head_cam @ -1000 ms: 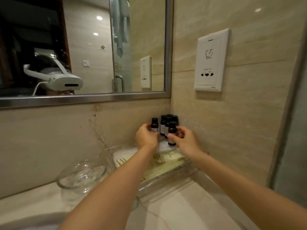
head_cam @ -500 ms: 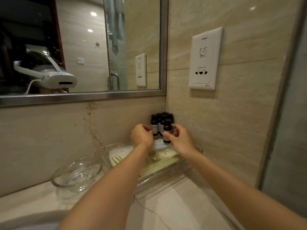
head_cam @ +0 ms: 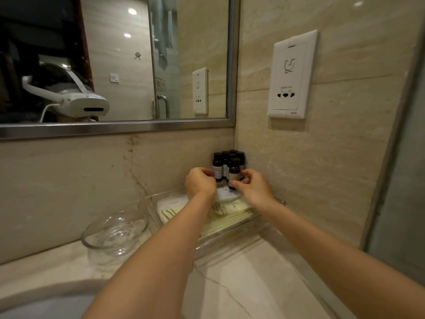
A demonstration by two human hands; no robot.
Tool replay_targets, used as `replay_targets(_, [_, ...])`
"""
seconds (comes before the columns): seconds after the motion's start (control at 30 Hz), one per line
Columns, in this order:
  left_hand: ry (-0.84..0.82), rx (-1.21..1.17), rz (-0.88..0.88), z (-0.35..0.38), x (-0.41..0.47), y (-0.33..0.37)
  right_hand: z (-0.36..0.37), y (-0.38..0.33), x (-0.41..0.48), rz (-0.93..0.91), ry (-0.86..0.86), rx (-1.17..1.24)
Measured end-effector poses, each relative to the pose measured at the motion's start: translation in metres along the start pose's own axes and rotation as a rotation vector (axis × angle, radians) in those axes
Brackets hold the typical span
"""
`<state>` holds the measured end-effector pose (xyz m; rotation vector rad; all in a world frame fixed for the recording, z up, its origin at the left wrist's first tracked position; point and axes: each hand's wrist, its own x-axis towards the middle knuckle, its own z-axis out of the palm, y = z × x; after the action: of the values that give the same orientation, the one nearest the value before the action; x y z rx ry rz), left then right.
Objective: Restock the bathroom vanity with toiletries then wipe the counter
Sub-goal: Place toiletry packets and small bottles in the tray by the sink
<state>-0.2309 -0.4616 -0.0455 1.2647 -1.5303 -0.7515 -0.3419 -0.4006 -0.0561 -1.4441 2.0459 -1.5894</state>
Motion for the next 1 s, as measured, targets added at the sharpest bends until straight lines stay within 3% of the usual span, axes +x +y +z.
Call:
replay_targets(0.43, [0.004,-0.003,0.011,0.004,0.001,0.002,0.016,-0.017,0.007,0.017,0.043,-0.368])
replay_targets(0.63, [0.021,0.026,0.020,0.005,0.003,-0.001,0.012,-0.015,0.009,0.009,0.009,-0.187])
replay_targets(1.0, [-0.004,0.077,0.018,0.001,-0.002,0.004,0.008,-0.011,0.008,0.044,-0.003,-0.074])
